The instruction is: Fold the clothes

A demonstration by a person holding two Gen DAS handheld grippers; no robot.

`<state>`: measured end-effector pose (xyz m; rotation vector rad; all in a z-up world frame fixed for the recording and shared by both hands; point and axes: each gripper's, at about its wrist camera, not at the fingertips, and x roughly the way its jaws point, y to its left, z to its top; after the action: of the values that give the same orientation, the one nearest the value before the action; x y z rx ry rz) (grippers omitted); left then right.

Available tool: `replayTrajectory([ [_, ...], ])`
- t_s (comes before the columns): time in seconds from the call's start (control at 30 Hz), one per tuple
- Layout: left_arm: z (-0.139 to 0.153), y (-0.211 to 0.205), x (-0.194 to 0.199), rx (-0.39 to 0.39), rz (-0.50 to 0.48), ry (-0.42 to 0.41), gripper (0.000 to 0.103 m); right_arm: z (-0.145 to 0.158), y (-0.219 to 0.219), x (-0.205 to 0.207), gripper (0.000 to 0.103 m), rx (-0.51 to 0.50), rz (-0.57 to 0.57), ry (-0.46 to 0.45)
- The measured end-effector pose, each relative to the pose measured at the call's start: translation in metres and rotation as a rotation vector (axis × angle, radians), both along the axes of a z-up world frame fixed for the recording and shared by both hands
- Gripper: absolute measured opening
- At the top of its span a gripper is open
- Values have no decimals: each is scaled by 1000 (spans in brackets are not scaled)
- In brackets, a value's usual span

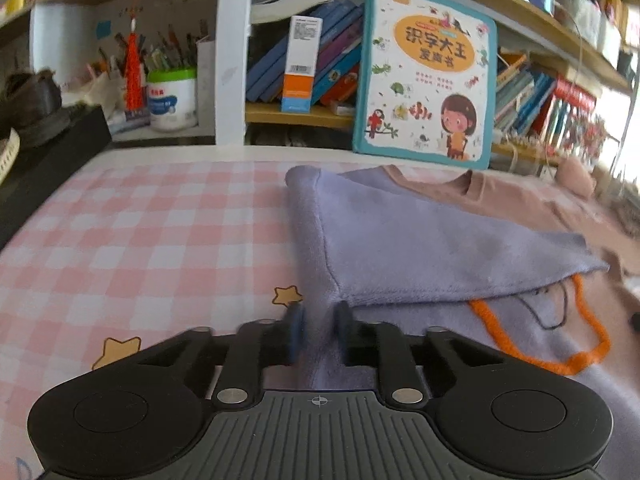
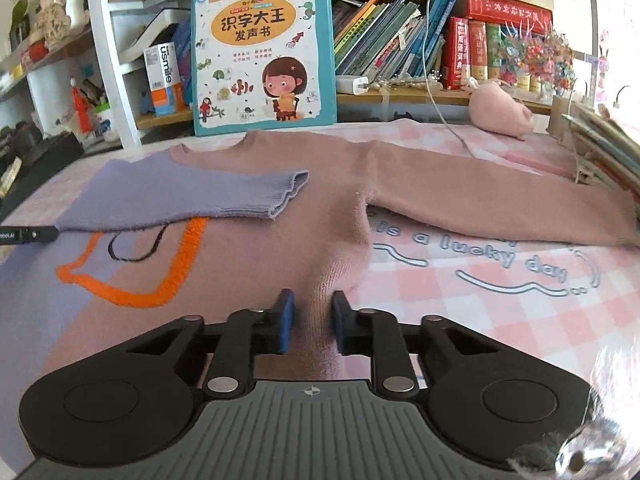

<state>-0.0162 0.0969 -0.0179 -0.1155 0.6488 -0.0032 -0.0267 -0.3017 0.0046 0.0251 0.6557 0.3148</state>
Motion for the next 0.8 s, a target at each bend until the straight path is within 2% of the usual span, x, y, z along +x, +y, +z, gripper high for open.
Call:
replayTrajectory([
  [0.4,0,42,3,13,100,-8,14,0,60,20,14,-35,94,-24],
  [0.53,0,49,-1,13,92,-9,14,0,75,18,14,-52,115,-31],
  [0.8,2,56,-11,12,72,-24,14,-2,76,6,14,-34,97,-24],
])
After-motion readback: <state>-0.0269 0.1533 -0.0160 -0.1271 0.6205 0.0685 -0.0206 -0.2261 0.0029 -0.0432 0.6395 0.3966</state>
